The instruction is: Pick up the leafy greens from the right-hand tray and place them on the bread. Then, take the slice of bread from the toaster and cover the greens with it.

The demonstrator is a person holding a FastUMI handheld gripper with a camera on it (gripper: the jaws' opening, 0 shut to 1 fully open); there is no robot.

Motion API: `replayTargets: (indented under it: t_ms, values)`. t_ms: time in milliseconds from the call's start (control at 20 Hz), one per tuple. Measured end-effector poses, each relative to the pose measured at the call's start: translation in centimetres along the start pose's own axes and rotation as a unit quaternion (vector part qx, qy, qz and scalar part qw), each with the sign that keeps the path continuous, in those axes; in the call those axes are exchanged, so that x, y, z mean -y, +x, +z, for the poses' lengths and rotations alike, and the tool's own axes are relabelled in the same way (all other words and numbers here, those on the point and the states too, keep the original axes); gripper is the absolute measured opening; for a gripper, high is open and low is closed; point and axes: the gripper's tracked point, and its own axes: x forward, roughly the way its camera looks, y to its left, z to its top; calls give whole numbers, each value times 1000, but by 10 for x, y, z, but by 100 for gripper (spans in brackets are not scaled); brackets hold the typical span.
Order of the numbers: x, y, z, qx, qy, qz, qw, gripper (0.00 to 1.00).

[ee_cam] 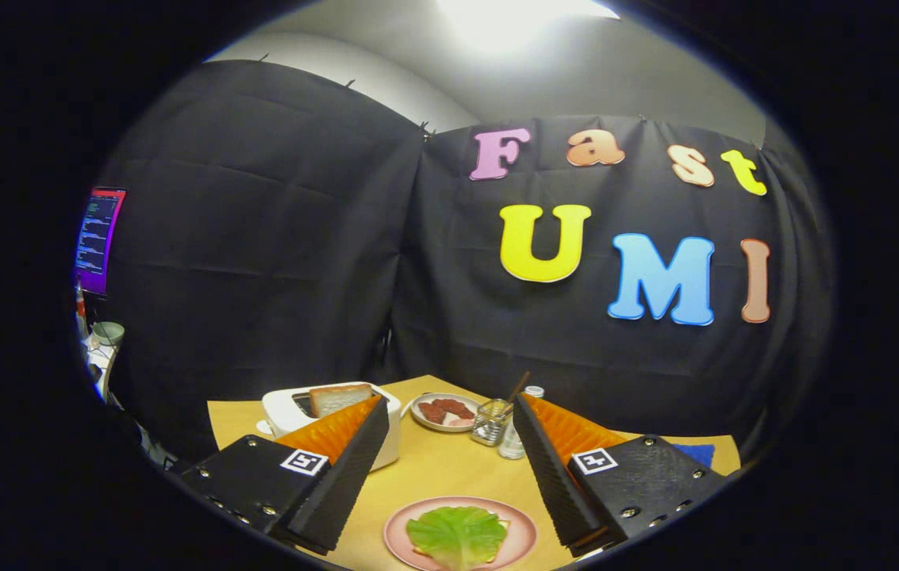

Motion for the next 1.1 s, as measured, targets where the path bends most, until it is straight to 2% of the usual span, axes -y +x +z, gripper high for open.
replayTargets:
  t_ms: [150, 350, 600, 850, 900, 1100]
  values:
    - [-35, 26, -6, -7, 12, 23, 1000, 96]
    - [-71, 64, -21, -5, 22, 24, 999, 96]
    - [-126, 98, -42, -14, 37, 46, 998, 96]
    - [-133, 131, -62, -26, 48, 9, 998, 93]
    - [-132, 135, -65, -30, 48, 9, 998, 89]
    - [-131, 140, -73, -39, 59, 8, 997, 37]
